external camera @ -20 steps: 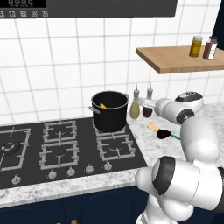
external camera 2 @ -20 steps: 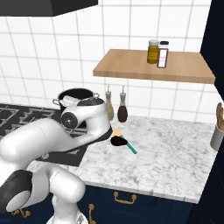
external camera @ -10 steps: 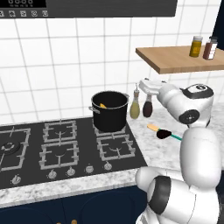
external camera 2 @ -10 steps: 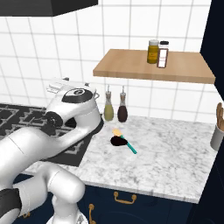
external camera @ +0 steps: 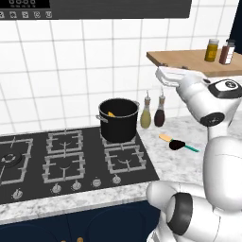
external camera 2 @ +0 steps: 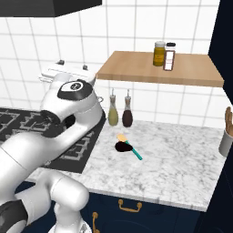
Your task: Put the corn and avocado in the pot. Retrieve the spatula and lightly stir the vegetables in the pot.
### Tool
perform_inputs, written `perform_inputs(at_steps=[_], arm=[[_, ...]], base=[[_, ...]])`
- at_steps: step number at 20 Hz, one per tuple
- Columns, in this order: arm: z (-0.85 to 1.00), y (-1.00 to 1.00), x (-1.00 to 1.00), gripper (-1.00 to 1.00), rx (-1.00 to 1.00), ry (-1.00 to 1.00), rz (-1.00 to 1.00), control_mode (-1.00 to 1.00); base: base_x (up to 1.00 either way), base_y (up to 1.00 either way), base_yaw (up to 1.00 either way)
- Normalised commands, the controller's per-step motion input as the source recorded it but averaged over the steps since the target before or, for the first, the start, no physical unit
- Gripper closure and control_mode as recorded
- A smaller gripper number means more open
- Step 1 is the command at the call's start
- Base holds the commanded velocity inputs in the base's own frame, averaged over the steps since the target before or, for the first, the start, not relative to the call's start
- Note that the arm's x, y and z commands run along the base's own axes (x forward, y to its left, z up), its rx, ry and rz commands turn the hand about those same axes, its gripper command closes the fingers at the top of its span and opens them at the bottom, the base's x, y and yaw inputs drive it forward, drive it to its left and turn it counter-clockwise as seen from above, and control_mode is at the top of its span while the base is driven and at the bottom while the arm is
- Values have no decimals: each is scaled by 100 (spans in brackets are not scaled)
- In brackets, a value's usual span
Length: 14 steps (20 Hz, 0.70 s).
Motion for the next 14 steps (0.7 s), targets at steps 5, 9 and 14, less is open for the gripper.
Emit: perform_inputs(at_steps=[5,9,14], arm=[[100,0,-41,-100,5,-18,0,-100],[100,0,-18,-100,56,-1,9,-100],[96,0,-8,-100,85,0,21,-100]], base=[[0,0,0],[0,0,0],[0,0,0]])
